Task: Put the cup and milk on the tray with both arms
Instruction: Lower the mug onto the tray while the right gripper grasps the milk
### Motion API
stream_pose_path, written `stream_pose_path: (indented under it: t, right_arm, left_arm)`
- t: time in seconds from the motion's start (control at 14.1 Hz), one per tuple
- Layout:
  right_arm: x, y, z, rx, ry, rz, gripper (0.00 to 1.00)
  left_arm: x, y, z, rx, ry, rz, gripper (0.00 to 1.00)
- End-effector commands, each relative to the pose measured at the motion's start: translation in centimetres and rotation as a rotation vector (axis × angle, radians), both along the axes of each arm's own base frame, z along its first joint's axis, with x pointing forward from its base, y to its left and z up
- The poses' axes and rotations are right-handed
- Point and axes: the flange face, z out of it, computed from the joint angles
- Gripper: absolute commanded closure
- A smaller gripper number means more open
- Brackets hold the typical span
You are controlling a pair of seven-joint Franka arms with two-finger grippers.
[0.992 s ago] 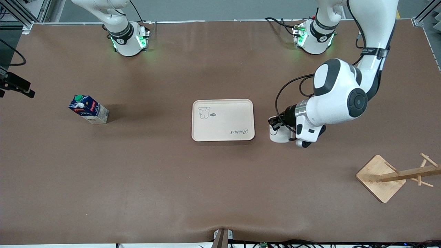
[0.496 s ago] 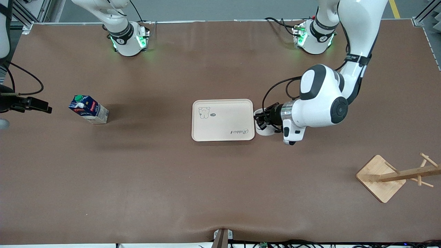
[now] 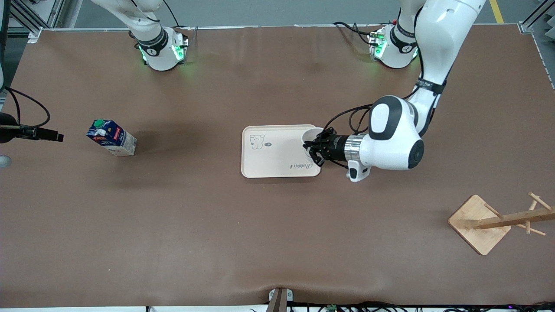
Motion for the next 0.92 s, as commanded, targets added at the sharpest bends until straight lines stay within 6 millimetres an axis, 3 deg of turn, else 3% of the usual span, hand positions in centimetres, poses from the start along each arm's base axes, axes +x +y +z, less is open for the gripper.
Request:
stream_pose_path:
  t: [0.0,0.35,0.57,0.71,0.85]
  right_arm:
    - [-0.2,-0.4,-1.0,0.025,0.054,-0.019,0.0]
    - [-0.7,-0.6,-5.1,0.074,0.113,-0.047,0.0]
    - [-0.9,-0.4,-5.7,0.085,0.116,-0.067,0.0]
    - [-1.7,0.1,-6.8,0.081,0.102,-0.065,0.0]
    - [-3.9,0.9,-8.1,0.061,0.018,-0.065,0.0]
  left_arm:
    - [0.3,-0.2,-1.9,-0.036,0.1,0.088,1.0]
    - [0.1,0.0,-6.1,-0.078,0.208,0.157,1.0]
    - [0.8,1.4,-8.7,-0.111,0.264,0.222,1.0]
    - [0.7,1.8,-9.9,-0.124,0.29,0.241,1.0]
    - [1.0,2.4,-10.9,-0.149,0.325,0.284,1.0]
